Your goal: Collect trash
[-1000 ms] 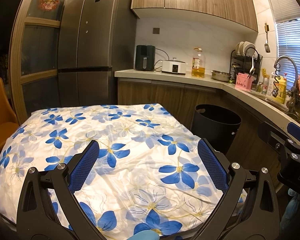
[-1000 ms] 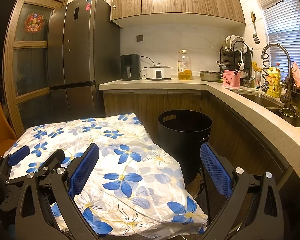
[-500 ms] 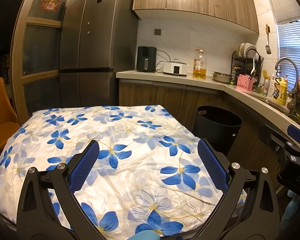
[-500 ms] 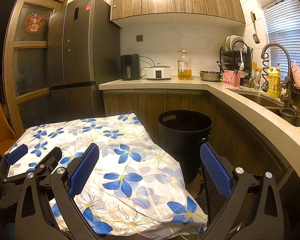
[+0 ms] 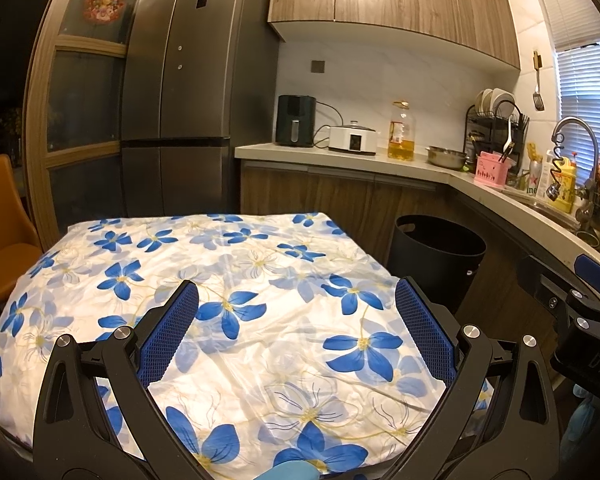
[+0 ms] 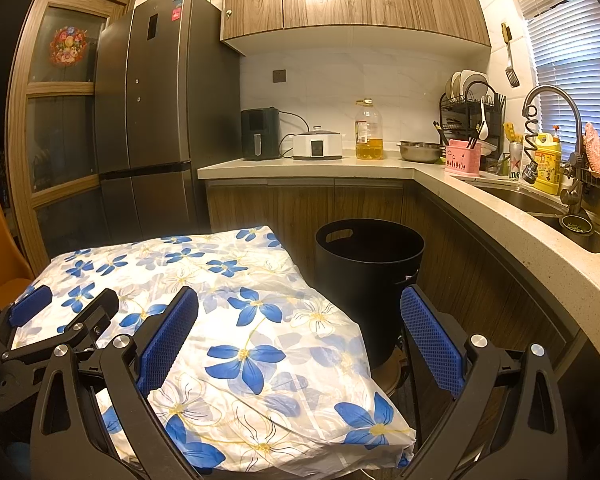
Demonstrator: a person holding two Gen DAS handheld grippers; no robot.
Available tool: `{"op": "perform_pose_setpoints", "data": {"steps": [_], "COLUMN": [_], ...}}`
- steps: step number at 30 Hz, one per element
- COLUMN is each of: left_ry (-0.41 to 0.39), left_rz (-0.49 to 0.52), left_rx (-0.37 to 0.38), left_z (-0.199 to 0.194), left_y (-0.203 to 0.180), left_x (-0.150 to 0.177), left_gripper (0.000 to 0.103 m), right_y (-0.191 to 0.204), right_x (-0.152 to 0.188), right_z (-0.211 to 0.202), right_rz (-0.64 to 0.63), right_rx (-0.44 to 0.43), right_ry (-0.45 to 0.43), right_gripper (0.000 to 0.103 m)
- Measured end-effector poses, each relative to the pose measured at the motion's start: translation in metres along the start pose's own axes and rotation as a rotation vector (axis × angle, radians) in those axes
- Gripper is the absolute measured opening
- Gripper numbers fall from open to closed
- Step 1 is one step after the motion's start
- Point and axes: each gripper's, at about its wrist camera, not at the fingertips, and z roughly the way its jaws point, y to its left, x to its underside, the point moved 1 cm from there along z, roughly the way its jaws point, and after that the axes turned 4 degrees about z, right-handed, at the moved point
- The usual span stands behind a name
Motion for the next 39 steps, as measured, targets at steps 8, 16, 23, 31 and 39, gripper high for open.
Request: {"op": "perform_pose_setpoints", "data": {"steps": [8,16,23,31,39], "left_ry": [-0.001,-0.003,-0.002,-0.001,-0.005], "left_rz": [-0.001,-0.001,-0.005,-0.002,-0.011], "left_rx": [-0.003,-0.004,-0.007,-0.014,-0.001], "left_z": [-0.0007,-0.0018,-0.0025,-0.0027,-0.0047], "left_y": [0.0001,0.0002,0.0002,0.0023,0.0019], "left_x": [-0.0003,-0.0006,-0.0009,-0.0017,-0.0018], "left_gripper": [0.097,0.097,0.097,0.097,0.097], "right_y": [-0.0009,-0.0006,-0.0006,-0.0010,-0.0002], "right_x": [0.0007,0.0008,0.0011,0.0012,0.0010], "right_z": [-0.0001,0.0001,-0.0001,-0.0002,-0.0001], "right_rz": [0.001,0.002,0.003,0.003,0.004], "right_rx": [0.000,0.000,-0.001,0.000,0.000], "right_ry": [0.000,-0.002,-0.002,-0.003,-0.003], "right_gripper": [0.097,0.097,0.097,0.097,0.097]}}
